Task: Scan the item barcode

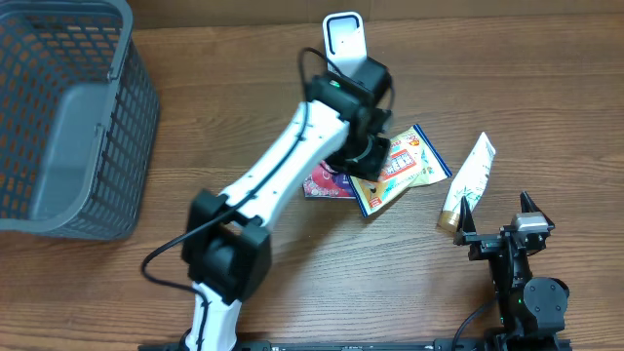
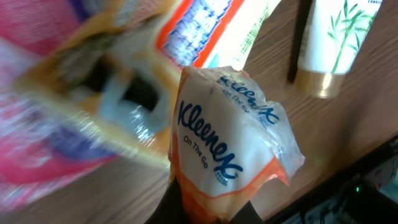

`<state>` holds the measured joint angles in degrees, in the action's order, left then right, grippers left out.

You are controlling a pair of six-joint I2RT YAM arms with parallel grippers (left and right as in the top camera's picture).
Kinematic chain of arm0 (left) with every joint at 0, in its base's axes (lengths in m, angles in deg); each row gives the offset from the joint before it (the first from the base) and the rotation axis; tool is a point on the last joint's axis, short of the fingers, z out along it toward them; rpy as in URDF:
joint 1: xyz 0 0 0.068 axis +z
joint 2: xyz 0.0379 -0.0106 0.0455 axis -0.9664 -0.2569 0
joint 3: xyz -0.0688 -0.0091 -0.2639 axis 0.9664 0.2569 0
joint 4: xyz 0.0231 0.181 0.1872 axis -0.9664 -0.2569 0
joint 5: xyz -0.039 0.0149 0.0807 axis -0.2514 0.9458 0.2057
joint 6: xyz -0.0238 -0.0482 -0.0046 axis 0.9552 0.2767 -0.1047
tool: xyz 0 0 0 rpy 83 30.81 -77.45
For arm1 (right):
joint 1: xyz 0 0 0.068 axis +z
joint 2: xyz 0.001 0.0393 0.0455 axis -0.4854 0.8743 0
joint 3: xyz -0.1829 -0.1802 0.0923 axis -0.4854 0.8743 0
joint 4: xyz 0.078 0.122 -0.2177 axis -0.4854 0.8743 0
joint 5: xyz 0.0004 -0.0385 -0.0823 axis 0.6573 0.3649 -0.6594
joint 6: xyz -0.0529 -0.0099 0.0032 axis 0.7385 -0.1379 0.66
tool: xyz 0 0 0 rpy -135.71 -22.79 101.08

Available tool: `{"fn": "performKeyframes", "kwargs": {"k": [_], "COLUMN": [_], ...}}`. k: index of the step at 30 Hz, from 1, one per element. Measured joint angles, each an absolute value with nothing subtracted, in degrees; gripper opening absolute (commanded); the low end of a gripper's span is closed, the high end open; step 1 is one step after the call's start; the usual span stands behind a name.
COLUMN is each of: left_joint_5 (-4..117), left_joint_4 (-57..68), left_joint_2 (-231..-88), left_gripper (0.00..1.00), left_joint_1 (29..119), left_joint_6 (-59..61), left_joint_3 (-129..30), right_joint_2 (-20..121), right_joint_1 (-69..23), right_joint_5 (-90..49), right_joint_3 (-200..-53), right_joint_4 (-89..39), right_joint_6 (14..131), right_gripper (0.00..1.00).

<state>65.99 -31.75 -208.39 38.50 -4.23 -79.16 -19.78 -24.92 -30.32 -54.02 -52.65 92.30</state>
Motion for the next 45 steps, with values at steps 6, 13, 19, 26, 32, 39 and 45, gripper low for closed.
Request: {"fn": "performKeyframes", "kwargs": {"k": [6,13,19,26,32,39,45], "left_joint_5": [65.42,64.98,64.35,64.37,66.58,73.79,75.06], "left_joint_4": [-25.28,-23.25,-30.09,-43.10,-51.27,-56.34,-48.01], "left_joint_2": [-213.96,-216.63,-216.63,-216.69,-216.67,-216.67,-216.74], "left_gripper": [0.19,0.98,1.00,1.00,1.00,0.89,0.34], "left_joint_1": [36.20,36.92,39.57,45.88,51.02,54.43,54.10], "left_joint_6": [-3.10,-2.83,-2.92,-2.94,-2.85,-1.37,-0.95], "left_joint_3": [-78.72,-78.53,-82.24,-100.54,-111.99,-110.90,-97.46], "right_joint_2": [-19.78,-19.78,-19.78,-19.78,-19.78,-19.78,-19.78], "right_joint_1": [-24.92,-24.92,-24.92,-24.94,-24.92,-24.92,-24.94], "right_joint_5": [-30.29,-30.29,-30.29,-30.29,-30.27,-30.29,-30.29], "right_joint_3": [-54.02,-54.02,-54.02,-54.02,-54.02,-54.02,-54.02], "right_joint_4": [-52.65,-52.65,-52.63,-52.65,-52.68,-52.65,-52.65], "right_joint_6": [92.30,92.30,92.32,92.32,92.30,92.32,92.32], "right_gripper": [1.00,1.00,1.00,1.00,1.00,1.00,1.00]}}
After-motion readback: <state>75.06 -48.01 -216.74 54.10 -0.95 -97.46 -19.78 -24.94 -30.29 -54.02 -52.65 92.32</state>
